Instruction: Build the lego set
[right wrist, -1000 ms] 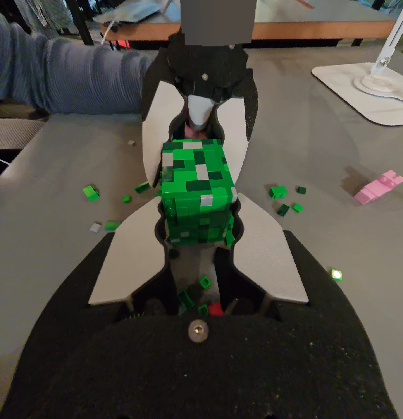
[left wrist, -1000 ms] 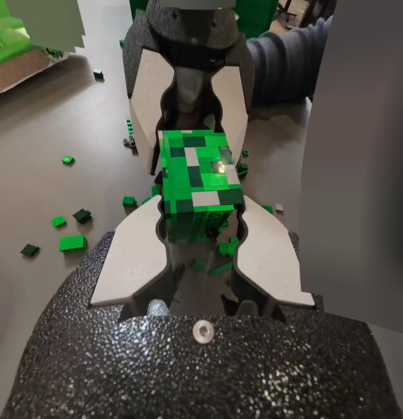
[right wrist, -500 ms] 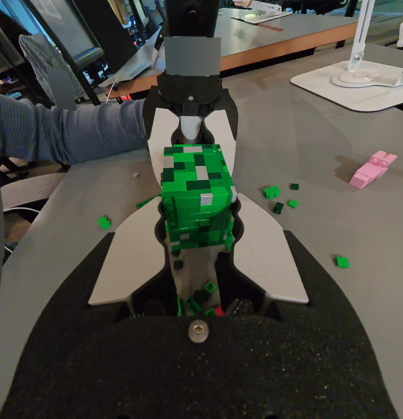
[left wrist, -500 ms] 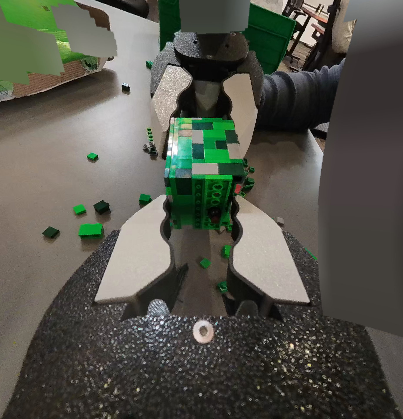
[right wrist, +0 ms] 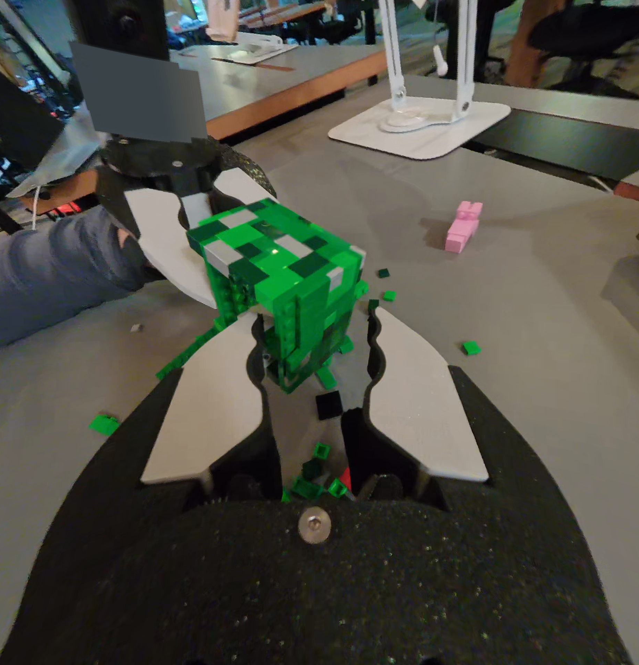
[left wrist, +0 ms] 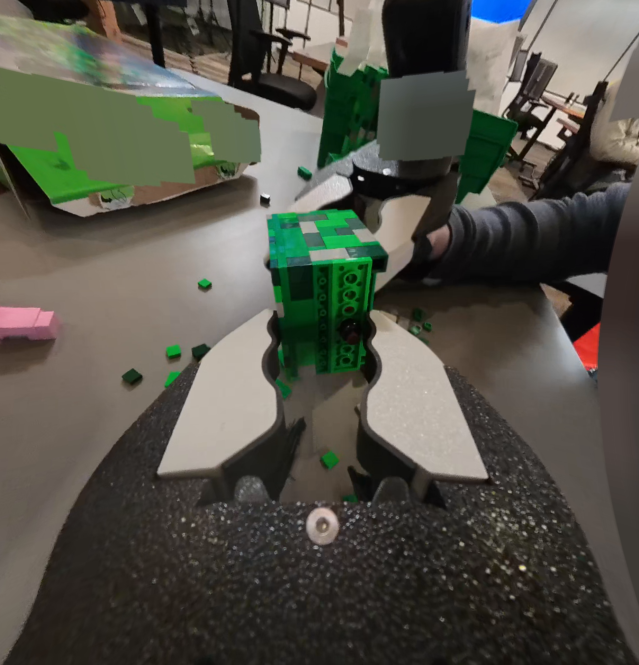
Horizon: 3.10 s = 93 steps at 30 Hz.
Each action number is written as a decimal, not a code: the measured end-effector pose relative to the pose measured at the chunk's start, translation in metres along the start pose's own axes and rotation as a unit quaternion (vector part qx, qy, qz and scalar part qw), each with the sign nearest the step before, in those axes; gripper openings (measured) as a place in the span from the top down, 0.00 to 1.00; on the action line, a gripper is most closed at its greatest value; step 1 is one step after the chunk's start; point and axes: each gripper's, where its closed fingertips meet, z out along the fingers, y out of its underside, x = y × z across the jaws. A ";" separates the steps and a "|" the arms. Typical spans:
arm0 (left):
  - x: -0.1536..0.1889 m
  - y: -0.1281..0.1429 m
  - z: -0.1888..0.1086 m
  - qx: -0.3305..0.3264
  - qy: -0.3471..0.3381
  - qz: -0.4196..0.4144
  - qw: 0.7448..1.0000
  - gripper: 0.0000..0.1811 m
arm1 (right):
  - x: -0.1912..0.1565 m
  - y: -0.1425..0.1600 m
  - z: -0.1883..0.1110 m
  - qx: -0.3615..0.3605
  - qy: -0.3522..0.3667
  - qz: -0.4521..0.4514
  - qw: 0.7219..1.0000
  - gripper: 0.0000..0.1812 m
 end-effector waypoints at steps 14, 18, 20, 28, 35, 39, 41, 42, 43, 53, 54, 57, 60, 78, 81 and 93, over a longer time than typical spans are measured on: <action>-0.001 -0.023 0.013 0.080 -0.180 0.053 0.979 0.75 | 0.029 -0.015 -0.014 0.077 0.205 0.054 0.974 0.96; -0.007 -0.034 -0.002 0.106 -0.246 0.065 0.961 0.74 | 0.039 -0.016 -0.020 0.087 0.251 0.063 0.962 0.96; -0.008 -0.032 -0.001 0.096 -0.263 0.064 0.958 0.73 | 0.043 -0.018 -0.022 0.095 0.274 0.067 0.955 0.96; -0.017 -0.041 -0.009 0.110 -0.371 0.096 0.917 0.88 | 0.050 -0.023 -0.018 0.113 0.339 0.070 0.931 0.96; -0.018 -0.045 -0.008 0.116 -0.389 0.099 0.909 0.84 | 0.052 -0.025 -0.022 0.131 0.371 0.079 0.916 0.96; -0.018 -0.043 -0.005 0.095 -0.393 0.112 0.908 0.80 | 0.056 -0.023 -0.025 0.132 0.373 0.088 0.914 0.96; -0.018 -0.039 0.002 0.081 -0.386 0.116 0.912 0.79 | 0.056 -0.023 -0.024 0.131 0.374 0.084 0.915 0.96; -0.017 -0.038 0.004 0.079 -0.385 0.119 0.912 0.79 | 0.055 -0.023 -0.023 0.131 0.373 0.082 0.915 0.96; -0.018 -0.038 0.005 0.080 -0.386 0.120 0.911 0.80 | 0.054 -0.024 -0.023 0.130 0.373 0.080 0.915 0.96; -0.025 -0.043 -0.004 0.082 -0.418 0.152 0.892 0.85 | 0.046 -0.027 -0.016 0.128 0.377 0.050 0.916 0.96; -0.024 -0.045 -0.004 0.081 -0.427 0.166 0.885 0.87 | 0.044 -0.028 -0.015 0.130 0.377 0.045 0.916 0.96; -0.020 -0.047 -0.003 0.073 -0.447 0.203 0.868 0.94 | 0.042 -0.030 -0.013 0.131 0.380 0.032 0.915 0.95; -0.023 -0.047 -0.003 0.075 -0.448 0.185 0.872 0.94 | 0.043 -0.029 -0.011 0.124 0.375 0.036 0.918 0.95; -0.053 -0.024 -0.031 0.093 -0.358 0.015 0.929 0.97 | 0.027 -0.020 0.013 0.059 0.227 0.001 0.972 0.96; -0.057 -0.013 -0.034 0.083 -0.325 -0.016 0.942 0.97 | 0.019 -0.010 0.020 0.018 0.164 -0.004 0.986 0.96; -0.049 -0.014 -0.031 0.120 -0.243 -0.063 0.961 0.97 | 0.007 -0.012 0.022 0.027 0.136 -0.030 0.990 0.74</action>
